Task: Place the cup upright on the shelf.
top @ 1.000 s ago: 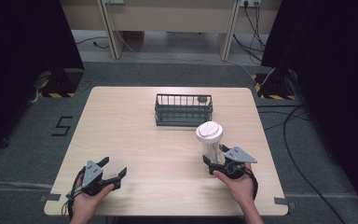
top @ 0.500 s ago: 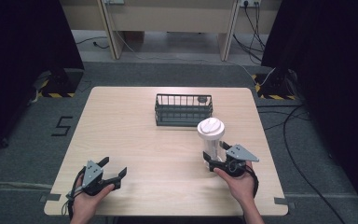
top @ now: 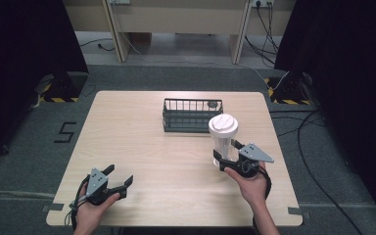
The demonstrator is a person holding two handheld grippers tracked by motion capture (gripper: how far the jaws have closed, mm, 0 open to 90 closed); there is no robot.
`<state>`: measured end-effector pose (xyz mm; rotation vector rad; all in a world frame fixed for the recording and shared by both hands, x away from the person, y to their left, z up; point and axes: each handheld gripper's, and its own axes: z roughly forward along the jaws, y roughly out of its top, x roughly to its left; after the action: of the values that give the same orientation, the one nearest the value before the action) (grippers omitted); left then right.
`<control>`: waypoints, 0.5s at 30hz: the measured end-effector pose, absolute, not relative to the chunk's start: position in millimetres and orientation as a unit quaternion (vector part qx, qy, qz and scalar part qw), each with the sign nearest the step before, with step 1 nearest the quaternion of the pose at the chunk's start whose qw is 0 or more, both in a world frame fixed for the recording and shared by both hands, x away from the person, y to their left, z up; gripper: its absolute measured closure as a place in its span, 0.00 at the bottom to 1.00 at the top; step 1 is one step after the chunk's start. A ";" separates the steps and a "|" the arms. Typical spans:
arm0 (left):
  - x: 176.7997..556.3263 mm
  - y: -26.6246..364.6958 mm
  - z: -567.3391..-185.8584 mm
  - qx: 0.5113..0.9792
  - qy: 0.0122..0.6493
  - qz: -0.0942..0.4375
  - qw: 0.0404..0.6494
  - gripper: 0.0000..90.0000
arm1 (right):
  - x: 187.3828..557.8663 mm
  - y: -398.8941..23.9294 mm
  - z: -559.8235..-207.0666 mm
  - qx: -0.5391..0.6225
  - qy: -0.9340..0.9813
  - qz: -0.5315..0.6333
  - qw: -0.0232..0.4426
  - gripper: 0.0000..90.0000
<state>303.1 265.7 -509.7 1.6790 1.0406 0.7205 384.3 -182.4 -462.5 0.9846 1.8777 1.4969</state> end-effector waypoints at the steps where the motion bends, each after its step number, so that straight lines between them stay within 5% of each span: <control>1: 303.1 265.7 -509.7 0.693 0.430 0.297 0.496 0.19 | 385.6 -181.7 -461.3 0.365 0.695 0.556 0.272 0.21; 15: 303.1 266.2 -509.7 0.692 0.430 0.296 0.498 0.19 | 406.9 -164.2 -448.2 0.360 0.684 0.572 0.275 0.21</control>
<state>303.1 266.2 -509.7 1.6757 1.0415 0.7166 406.9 -164.2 -448.2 0.9685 1.8394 1.5370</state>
